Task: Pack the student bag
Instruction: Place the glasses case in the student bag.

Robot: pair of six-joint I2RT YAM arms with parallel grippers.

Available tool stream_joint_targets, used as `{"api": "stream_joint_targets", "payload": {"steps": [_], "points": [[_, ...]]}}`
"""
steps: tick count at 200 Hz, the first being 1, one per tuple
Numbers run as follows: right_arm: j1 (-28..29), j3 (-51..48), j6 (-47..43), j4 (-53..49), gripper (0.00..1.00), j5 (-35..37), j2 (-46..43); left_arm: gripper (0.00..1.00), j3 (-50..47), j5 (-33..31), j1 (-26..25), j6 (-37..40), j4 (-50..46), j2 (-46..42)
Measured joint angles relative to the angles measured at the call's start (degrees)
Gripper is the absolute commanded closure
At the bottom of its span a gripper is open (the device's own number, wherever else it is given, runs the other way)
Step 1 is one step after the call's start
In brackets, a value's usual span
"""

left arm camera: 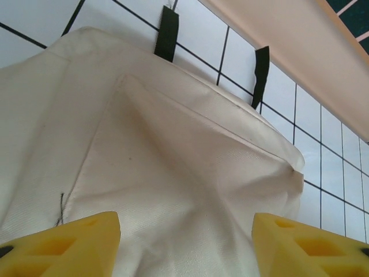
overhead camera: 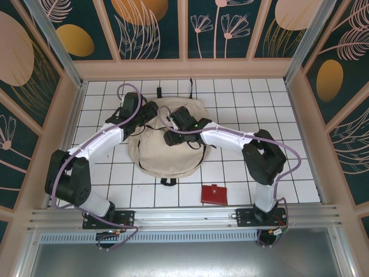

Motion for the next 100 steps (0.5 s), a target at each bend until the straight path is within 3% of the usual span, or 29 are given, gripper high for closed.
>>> {"api": "stream_joint_targets", "payload": {"steps": [57, 71, 100], "points": [[0.20, 1.49, 4.48, -1.97, 0.19, 1.46, 0.09, 0.40, -2.58, 3.52, 0.00, 0.13, 0.48, -1.51], [0.26, -1.55, 6.58, -1.44, 0.14, 0.50, -3.23, 0.38, -2.99, 4.57, 0.00, 0.31, 0.63, -2.01], [0.35, -9.68, 11.74, -0.85, 0.15, -1.11, -14.32, 0.36, -4.79, 5.18, 0.00, 0.33, 1.64, -3.82]]}}
